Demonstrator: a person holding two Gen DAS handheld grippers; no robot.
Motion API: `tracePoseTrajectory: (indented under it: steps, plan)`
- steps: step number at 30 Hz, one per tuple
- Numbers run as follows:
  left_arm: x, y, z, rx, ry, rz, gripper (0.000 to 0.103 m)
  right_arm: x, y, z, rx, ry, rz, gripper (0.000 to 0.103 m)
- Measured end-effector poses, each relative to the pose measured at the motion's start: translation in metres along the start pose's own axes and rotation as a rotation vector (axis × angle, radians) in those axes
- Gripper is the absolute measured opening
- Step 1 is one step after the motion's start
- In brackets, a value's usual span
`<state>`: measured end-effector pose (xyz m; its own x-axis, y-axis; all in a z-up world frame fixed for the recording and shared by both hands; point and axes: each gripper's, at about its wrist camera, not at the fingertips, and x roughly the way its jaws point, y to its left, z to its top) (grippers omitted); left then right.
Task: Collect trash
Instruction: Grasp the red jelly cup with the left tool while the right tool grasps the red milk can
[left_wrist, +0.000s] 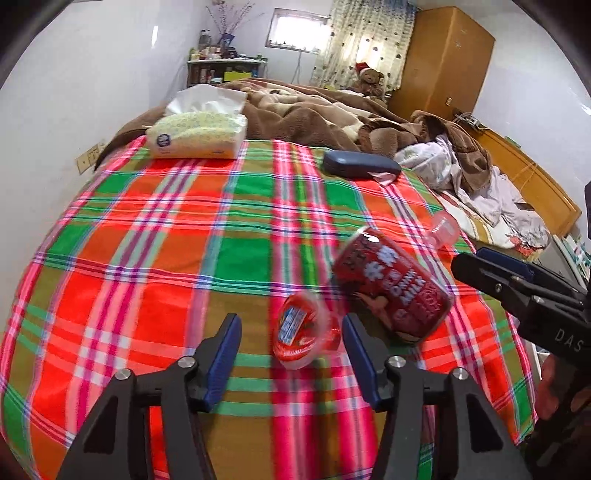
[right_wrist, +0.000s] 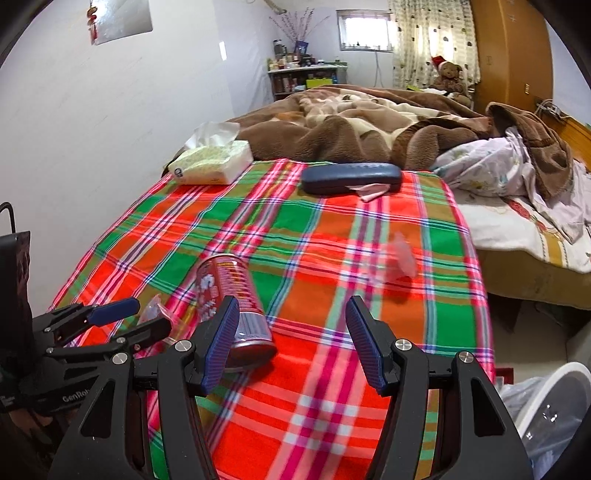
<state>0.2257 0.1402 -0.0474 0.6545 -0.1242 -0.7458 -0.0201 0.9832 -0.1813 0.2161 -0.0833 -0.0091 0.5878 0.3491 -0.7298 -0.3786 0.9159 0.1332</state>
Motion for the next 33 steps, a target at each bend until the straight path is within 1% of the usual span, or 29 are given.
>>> tracePoseTrajectory:
  steps: [5,8,11,15,20,21,23,24,26,27,28,31,33]
  plan:
    - [-0.002,0.012,-0.001,-0.011,0.004,0.009,0.048,0.005,0.009,0.003,0.0,0.008,0.047,0.061]
    - [-0.003,0.016,-0.004,-0.021,0.008,-0.003,0.048,0.01,0.019,0.003,-0.031,0.017,0.062,0.061]
    - [-0.002,0.025,-0.006,-0.039,0.016,0.013,0.048,0.018,0.027,0.002,-0.059,0.036,0.068,0.061]
    - [0.002,0.038,-0.005,-0.097,0.034,-0.029,0.048,0.027,0.034,0.002,-0.082,0.062,0.063,0.061]
    - [0.002,0.041,-0.002,-0.117,0.028,-0.062,0.048,0.038,0.035,0.002,-0.078,0.091,0.065,0.061]
    - [0.002,0.042,-0.001,-0.123,0.024,-0.064,0.049,0.04,0.035,0.002,-0.076,0.097,0.066,0.061]
    - [0.003,0.042,0.001,-0.127,0.021,-0.064,0.058,0.043,0.035,0.002,-0.069,0.106,0.069,0.061]
    - [0.004,0.042,0.002,-0.128,0.022,-0.068,0.06,0.044,0.034,0.002,-0.063,0.109,0.075,0.061]
    - [0.006,0.039,0.005,-0.108,0.019,-0.087,0.061,0.046,0.033,0.002,-0.056,0.115,0.08,0.061]
    - [0.007,0.037,0.007,-0.097,0.018,-0.08,0.061,0.047,0.034,0.002,-0.056,0.116,0.08,0.06]
    - [0.009,0.037,0.009,-0.089,0.02,-0.075,0.061,0.047,0.034,0.002,-0.058,0.114,0.079,0.056]
    - [0.016,0.038,0.014,-0.08,0.038,-0.057,0.066,0.047,0.032,0.002,-0.054,0.107,0.064,0.056]
    - [0.021,0.038,0.017,-0.079,0.047,-0.068,0.067,0.047,0.03,0.002,-0.046,0.106,0.069,0.056]
